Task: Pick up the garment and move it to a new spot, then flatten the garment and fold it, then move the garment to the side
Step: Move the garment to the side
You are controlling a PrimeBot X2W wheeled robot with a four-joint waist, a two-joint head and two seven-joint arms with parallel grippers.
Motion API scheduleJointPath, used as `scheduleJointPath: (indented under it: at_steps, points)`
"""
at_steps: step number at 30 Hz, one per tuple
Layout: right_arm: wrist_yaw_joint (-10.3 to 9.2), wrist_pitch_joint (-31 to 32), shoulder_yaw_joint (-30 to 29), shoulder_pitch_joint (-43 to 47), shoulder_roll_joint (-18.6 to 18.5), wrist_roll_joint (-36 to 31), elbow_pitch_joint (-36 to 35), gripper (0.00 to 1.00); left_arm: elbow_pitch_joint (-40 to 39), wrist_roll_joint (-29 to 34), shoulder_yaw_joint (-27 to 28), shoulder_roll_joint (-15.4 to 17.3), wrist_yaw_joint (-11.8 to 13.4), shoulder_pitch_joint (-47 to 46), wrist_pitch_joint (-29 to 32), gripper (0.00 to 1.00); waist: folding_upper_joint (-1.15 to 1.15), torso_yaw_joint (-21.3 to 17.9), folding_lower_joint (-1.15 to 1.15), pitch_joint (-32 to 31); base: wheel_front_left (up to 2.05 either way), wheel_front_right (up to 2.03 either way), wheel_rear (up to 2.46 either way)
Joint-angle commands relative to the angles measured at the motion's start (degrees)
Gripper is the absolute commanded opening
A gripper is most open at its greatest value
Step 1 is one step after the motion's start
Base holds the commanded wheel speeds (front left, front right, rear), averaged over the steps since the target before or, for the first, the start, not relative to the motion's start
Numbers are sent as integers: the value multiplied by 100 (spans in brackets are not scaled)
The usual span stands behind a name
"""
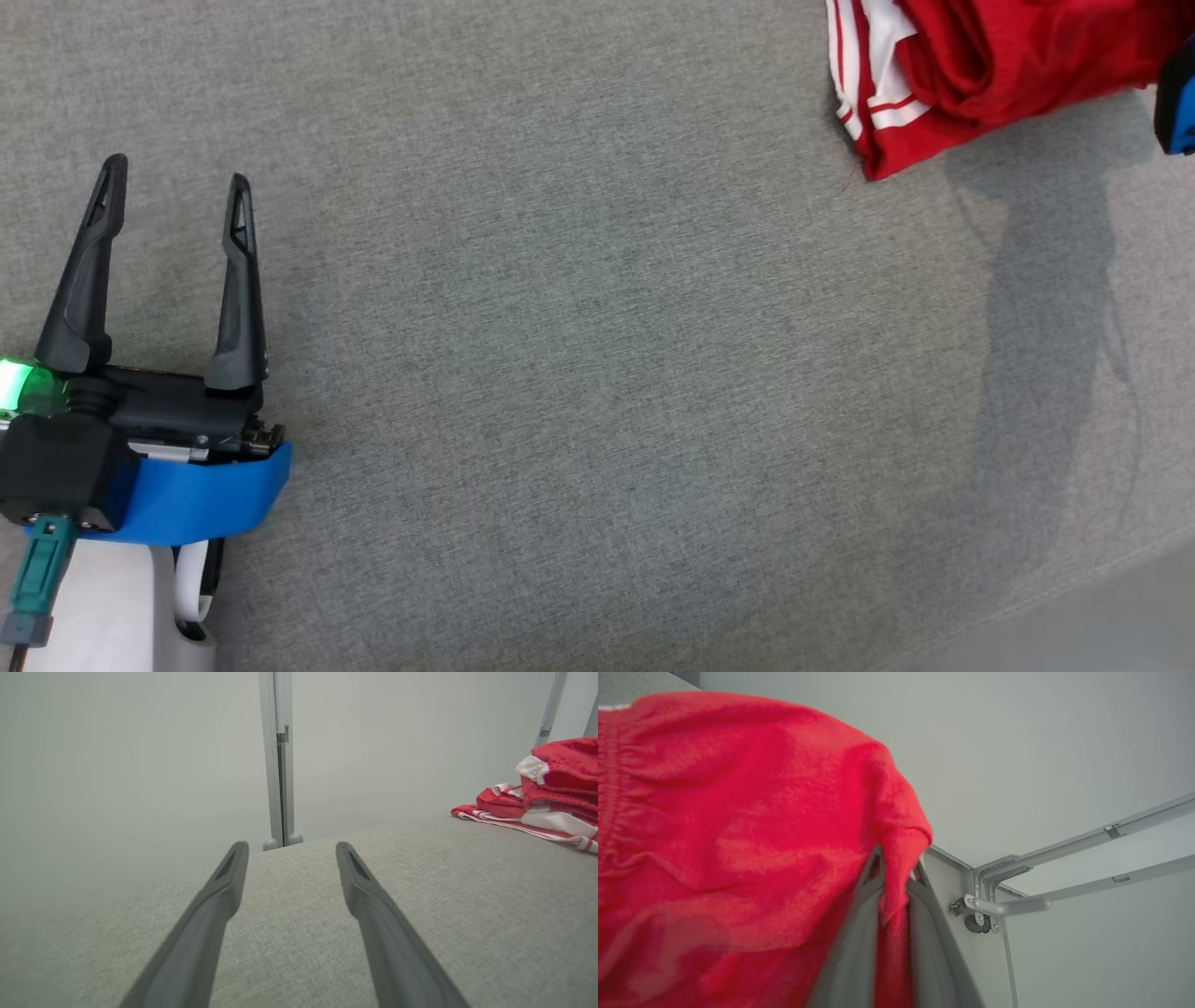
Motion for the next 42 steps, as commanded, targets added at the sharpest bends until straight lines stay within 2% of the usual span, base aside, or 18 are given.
scheduleJointPath:
  at_steps: [1, 7, 11, 17, 23, 28, 35, 42]
  points:
    - [-2, -20, -66, -140, 15, 29, 111, 100, -1, -34, 11, 43, 31, -23, 7, 100, -1, 39, -1, 27, 0, 0, 0]
    - [-1, -25, -194, -237, 92, -76, 519, 100, 92, -91, 25, 25, 84, -7, -27, 100, -1, 140, -1, -55, 0, 0, 0]
    - [-1, -31, -326, -181, 121, -164, 557, 100, 260, -147, 31, -22, 130, 69, -50, 100, -1, 207, -1, -332, 0, 0, 0]
    - [-1, -31, -816, 405, 108, -191, -494, 100, 543, -285, 26, -182, 188, 212, -78, 100, -1, 405, -1, -942, 0, 0, 0]
    - [-1, -31, -1419, 1452, 437, -155, -1865, 100, 710, -414, 105, -359, 231, 516, -78, 100, -1, 635, -1, -1599, 0, 0, 0]
    - [-1, -31, -1611, 2423, 822, -82, -2804, 100, 877, -491, 202, -494, 261, 849, -79, 100, -1, 802, -1, -2077, 0, 0, 0]
    - [-1, -32, -1846, 3738, 1194, -41, -3652, 100, 1111, -520, 281, -662, 236, 1210, -80, 100, -1, 1068, -1, -2663, 0, 0, 0]
    - [-1, -33, -2193, 4987, 1435, -9, -4059, 100, 1425, -545, 273, -774, 173, 1416, -80, 100, -1, 1283, -1, -3150, 0, 0, 0]
